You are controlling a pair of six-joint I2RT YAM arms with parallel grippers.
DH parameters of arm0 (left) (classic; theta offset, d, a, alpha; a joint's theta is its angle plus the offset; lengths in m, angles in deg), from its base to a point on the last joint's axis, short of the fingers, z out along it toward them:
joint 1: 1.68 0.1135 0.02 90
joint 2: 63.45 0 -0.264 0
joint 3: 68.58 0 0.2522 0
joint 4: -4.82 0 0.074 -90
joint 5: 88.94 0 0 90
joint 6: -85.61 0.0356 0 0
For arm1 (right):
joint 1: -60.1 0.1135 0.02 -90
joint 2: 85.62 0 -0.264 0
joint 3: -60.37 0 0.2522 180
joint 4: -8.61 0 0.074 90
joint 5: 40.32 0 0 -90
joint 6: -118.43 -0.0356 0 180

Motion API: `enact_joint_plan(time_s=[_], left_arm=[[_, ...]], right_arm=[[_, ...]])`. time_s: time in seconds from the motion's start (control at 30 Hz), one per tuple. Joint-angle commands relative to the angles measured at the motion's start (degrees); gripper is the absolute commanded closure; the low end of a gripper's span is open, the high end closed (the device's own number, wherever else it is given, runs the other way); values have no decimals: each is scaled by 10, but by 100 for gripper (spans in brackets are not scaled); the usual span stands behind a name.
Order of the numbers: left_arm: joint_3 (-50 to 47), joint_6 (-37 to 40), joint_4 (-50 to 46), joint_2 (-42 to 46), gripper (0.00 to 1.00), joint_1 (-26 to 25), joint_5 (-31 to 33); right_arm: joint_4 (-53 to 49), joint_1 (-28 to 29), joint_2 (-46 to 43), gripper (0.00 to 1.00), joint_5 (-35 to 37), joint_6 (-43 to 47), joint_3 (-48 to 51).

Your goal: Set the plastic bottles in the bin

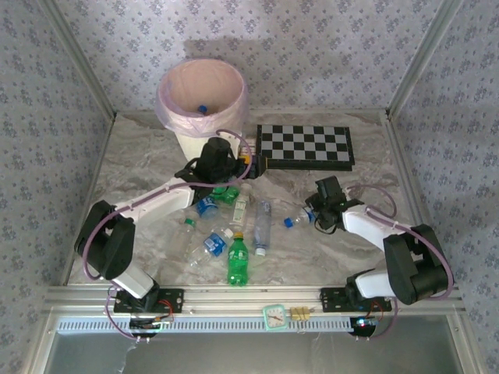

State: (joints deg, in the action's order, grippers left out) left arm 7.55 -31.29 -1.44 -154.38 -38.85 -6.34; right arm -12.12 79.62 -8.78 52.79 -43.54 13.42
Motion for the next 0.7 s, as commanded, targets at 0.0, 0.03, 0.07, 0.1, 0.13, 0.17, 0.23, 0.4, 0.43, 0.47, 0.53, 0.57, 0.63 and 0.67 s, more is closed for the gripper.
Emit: enact_joint_plan(time_s=[0.0,0.03,0.07,0.1,0.13,0.17,0.23,0.4,0.43,0.47,0.53,0.57,0.63,0.67], left_arm=[[-20,-55,52,-17,0,31,-91],[-31,-73,77,-18,0,39,-112],[-41,-86,99,-20,0,44,-132],[-49,-98,119,-21,0,48,-150],[-55,-106,133,-23,0,50,-167],[-56,-109,140,-25,0,50,-180],[-62,-116,157,-28,0,48,-217],[-70,-118,181,-34,0,33,-274],[-71,-115,181,-35,0,29,-281],[-71,-110,177,-35,0,24,-284],[-69,-98,165,-38,0,14,-287],[-68,-93,159,-40,0,10,-287],[-62,-85,143,-46,0,4,-285],[-60,-83,139,-48,0,2,-285]], right_arm=[[68,5,-28,53,-6,52,-8],[71,6,-31,53,-7,65,-20],[73,8,-32,54,-9,76,-30],[76,9,-31,54,-16,91,-44],[83,11,-29,54,-26,109,-56],[88,13,-26,54,-36,122,-67],[99,18,-14,55,-61,149,-95],[113,38,21,56,-113,193,-152],[119,41,30,57,-129,196,-164],[125,43,38,57,-142,196,-172],[138,49,52,58,-164,199,-188],[142,52,58,58,-170,201,-195],[139,61,69,58,-177,210,-212],[137,63,71,58,-180,213,-218]])
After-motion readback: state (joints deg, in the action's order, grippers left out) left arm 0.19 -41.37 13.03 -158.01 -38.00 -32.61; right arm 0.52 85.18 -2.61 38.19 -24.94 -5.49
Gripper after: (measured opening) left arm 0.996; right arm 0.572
